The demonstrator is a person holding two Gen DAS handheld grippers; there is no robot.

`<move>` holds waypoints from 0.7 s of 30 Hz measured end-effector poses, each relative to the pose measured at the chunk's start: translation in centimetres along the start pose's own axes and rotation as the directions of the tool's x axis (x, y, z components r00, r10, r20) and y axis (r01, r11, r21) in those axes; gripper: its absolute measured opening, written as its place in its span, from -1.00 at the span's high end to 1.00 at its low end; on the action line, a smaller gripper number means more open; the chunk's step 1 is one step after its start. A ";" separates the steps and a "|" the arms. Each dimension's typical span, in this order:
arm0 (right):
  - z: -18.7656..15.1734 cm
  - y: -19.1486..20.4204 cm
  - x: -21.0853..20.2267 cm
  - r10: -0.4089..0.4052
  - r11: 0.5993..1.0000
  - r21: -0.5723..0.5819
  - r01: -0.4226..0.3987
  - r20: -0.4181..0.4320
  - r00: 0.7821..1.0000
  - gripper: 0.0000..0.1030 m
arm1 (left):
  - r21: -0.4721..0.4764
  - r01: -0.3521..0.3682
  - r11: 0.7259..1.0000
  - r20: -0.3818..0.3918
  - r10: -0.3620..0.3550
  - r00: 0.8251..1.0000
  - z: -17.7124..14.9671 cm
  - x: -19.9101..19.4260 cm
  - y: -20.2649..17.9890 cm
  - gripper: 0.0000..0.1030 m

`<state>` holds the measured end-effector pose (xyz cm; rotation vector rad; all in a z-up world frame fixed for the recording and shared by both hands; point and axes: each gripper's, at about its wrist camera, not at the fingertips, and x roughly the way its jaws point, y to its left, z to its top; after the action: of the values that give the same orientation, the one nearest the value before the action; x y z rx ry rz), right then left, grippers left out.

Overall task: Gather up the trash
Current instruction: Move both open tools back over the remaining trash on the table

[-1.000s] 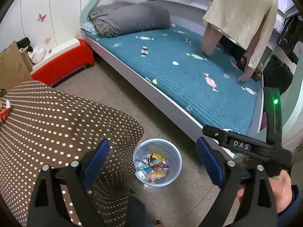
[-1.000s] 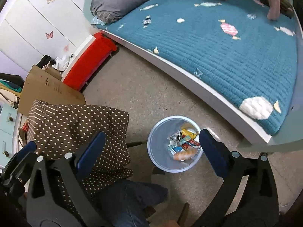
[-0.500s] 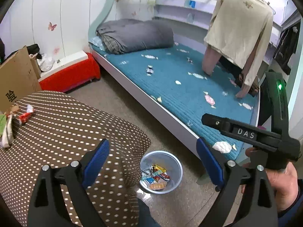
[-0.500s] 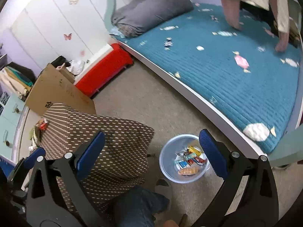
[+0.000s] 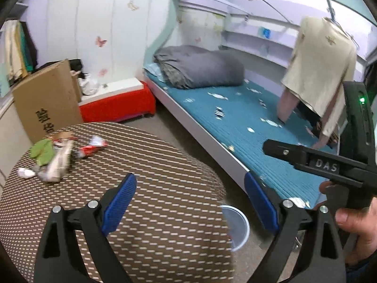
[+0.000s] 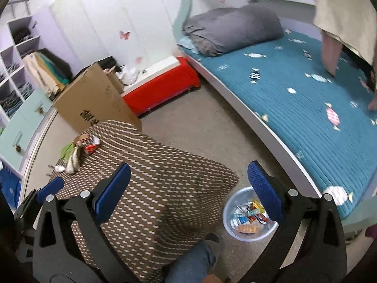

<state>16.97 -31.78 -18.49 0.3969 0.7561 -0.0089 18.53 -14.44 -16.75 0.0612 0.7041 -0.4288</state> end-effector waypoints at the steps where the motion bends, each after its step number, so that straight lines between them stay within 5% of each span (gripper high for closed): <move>1: 0.1 0.7 0.1 0.005 1.000 -0.010 -0.005 0.000 1.000 -0.88 | -0.013 -0.014 1.000 0.008 0.014 1.000 0.0 -0.4 1.1 -0.76; 15: -0.3 14.9 7.2 0.112 0.971 -0.199 -0.130 -0.101 0.989 -0.88 | -0.238 -0.231 0.943 0.021 0.243 0.970 -2.4 -3.8 18.3 -0.76; 21: -0.5 18.2 10.8 0.122 0.962 -0.227 -0.155 -0.153 0.981 -0.88 | -0.237 -0.311 0.920 0.008 0.322 0.947 -3.2 -3.5 26.0 -0.76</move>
<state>27.26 -13.33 -19.79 0.2221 0.8539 0.2415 24.65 11.12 -19.26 -0.0568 0.6797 -0.0338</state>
